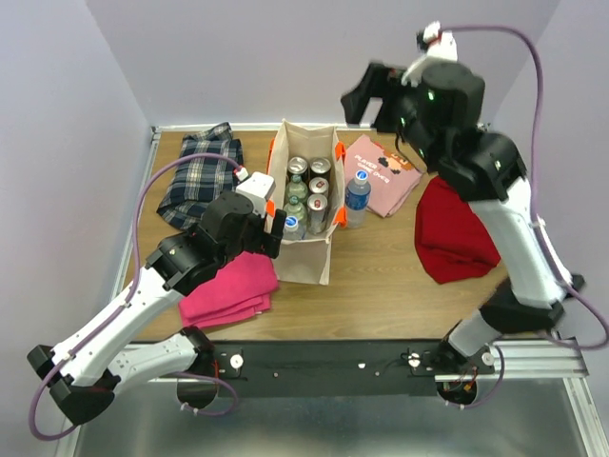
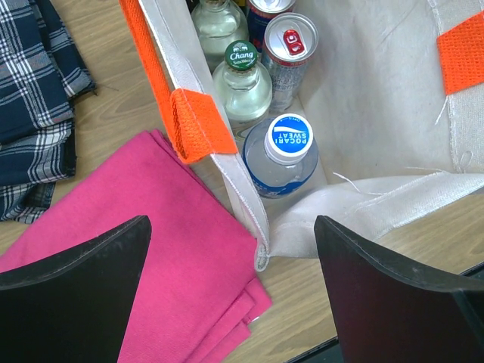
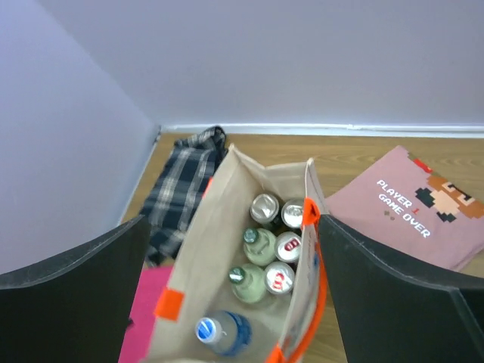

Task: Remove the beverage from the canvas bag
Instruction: Take out the drink from the canvas bag.

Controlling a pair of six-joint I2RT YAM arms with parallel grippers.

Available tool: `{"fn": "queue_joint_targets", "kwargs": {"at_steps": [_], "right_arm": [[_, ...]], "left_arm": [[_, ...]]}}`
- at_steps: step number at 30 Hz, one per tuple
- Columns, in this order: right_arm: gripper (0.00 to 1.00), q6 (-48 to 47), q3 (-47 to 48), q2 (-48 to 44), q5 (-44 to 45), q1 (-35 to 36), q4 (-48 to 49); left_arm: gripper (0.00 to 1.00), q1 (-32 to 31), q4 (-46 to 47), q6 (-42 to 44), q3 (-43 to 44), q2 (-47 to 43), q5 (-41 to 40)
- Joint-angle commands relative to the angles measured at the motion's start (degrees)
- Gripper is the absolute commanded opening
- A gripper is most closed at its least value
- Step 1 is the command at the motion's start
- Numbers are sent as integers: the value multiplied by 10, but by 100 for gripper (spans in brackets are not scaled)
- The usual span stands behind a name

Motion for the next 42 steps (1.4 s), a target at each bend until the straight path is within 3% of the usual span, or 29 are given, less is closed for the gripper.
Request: {"fn": "queue_joint_targets", "kwargs": {"at_steps": [1,3,4,5,6,8,9,16,21,28,30,36,42], "right_arm": [[100,79,265,173,139,3,-264],[100,54,221,147,65,4,-203],[100,47,156,118,48,3,-153],[100,35,23,46,35,3,-98],[100,24,-54,10,2,4,21],[100,15,-170,-60,-7,4,102],[100,11,-175,-65,-4,3,119],[100,-28,-54,28,-51,4,-11],[100,-16,-53,51,-72,4,-14],[100,-15,-26,78,-92,4,-46],[100,-14,7,104,-80,4,-86],[100,-6,111,199,68,28,-212],[100,-21,182,243,137,77,-240]], "left_arm": [[99,-2,3,-6,17,-1,-1],[99,-2,10,-6,14,-1,0],[99,-2,10,-5,15,1,3],[99,-2,8,-4,19,3,2],[99,-2,7,-3,23,6,0],[99,-1,3,-3,27,9,-15],[99,-1,1,-3,35,10,-19],[99,12,9,17,92,17,-16],[99,32,14,-6,137,39,-39],[99,138,13,-49,179,75,69],[99,169,-2,-39,197,96,88],[99,256,16,-37,192,100,179],[99,264,37,-34,148,71,226]]}}
